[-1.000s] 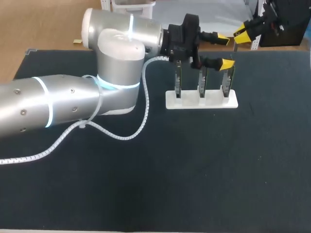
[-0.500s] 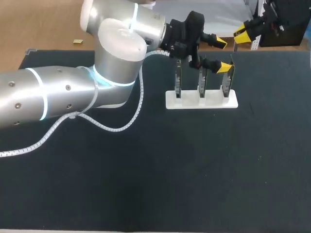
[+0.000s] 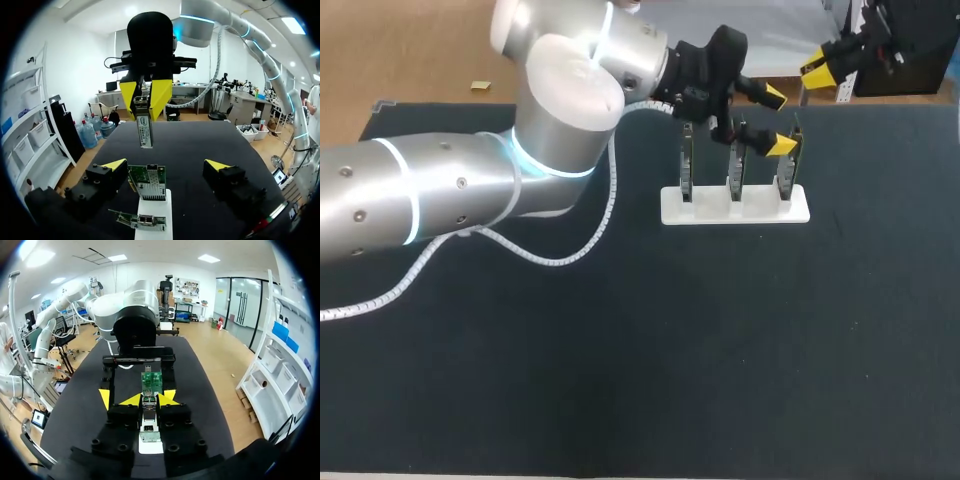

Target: Pick up the optical module with the left hand, and insert it into the network port with the right hand.

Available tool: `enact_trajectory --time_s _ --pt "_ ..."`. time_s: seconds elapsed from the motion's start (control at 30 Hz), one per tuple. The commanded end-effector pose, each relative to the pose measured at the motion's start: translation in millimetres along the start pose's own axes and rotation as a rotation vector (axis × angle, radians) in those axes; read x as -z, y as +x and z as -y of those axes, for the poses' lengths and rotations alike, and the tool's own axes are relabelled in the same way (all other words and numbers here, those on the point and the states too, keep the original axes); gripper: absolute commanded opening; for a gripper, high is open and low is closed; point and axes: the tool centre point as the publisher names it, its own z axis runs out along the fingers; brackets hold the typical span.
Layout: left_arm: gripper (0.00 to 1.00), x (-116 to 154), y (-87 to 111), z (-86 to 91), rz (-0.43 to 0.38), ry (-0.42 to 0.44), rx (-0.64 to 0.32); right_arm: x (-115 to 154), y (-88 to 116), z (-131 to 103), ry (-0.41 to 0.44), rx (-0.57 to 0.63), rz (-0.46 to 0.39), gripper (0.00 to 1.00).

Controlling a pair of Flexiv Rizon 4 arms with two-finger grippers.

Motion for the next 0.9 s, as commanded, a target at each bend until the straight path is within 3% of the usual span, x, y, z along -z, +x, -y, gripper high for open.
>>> enact_trajectory --time_s 0.03,0.9 --pt "1.0 -2.4 0.6 -1.7 -0.033 0.006 0.005 0.6 0.8 -2.7 0.009 0.002 0.003 0.0" --pt "1.0 -5.2 4.9 -1.5 -0.081 0.031 0.009 0.7 0.8 0.7 0.004 0.01 -0.011 0.0"
